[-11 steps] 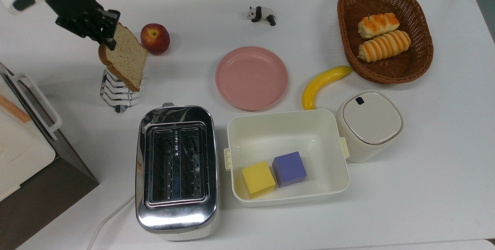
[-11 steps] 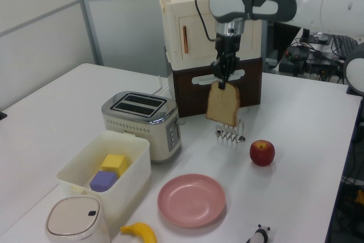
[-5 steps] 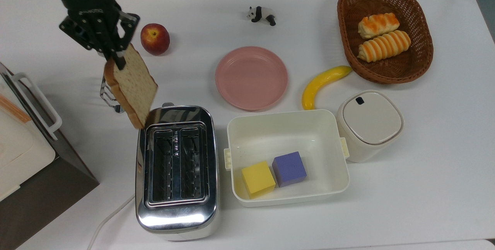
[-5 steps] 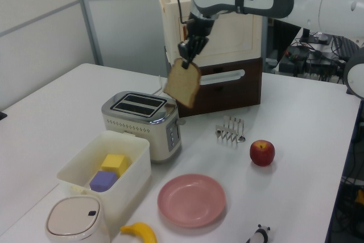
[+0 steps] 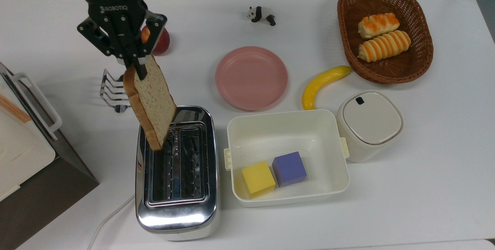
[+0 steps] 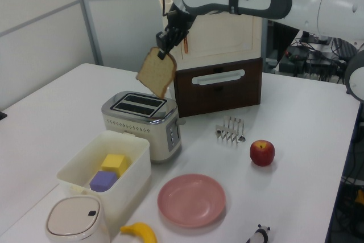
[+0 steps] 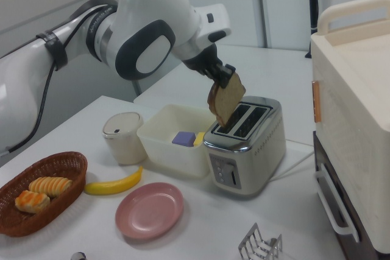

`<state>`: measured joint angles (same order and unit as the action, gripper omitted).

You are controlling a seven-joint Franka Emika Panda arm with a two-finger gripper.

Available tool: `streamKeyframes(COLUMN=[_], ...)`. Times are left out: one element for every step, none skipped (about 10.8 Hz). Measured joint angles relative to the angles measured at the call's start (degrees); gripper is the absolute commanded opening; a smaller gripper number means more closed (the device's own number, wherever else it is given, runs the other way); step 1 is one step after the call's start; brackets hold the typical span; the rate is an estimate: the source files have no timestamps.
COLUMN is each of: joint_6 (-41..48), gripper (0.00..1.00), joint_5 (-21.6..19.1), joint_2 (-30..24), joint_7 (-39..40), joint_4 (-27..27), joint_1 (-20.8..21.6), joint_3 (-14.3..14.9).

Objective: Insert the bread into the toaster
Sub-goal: 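Carry the bread slice over the toaster and align it with a slot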

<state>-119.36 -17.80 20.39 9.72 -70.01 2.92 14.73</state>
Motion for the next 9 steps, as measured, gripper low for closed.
streamKeyframes(joint_6=[-2.98, -6.16, -8.60, -9.80, -10.76, -11.07, -11.11, -11.11, -11.11], gripper=[0.00, 0.00, 0.00, 0.00, 0.00, 0.00, 0.00, 0.00, 0.00], joint_5=[0.00, 0.00, 0.00, 0.02, 0.02, 0.02, 0.02, 0.04, 0.04], joint_2=[0.54, 1.38, 2.22, 2.92, 3.70, 4.56, 5.33, 5.85, 6.13], joint_7=[-0.23, -0.94, -1.37, -1.65, -1.68, -1.68, -1.68, -1.68, -1.68], joint_4=[-0.01, -0.01, -0.01, 0.01, 0.30, 1.02, 1.70, 2.19, 2.39], joint_1=[1.05, 2.28, 3.68, 4.90, 5.60, 5.88, 6.22, 6.52, 6.60], joint_3=[-0.02, -0.02, 0.03, 0.30, 0.58, 0.68, 0.78, 0.96, 1.25])
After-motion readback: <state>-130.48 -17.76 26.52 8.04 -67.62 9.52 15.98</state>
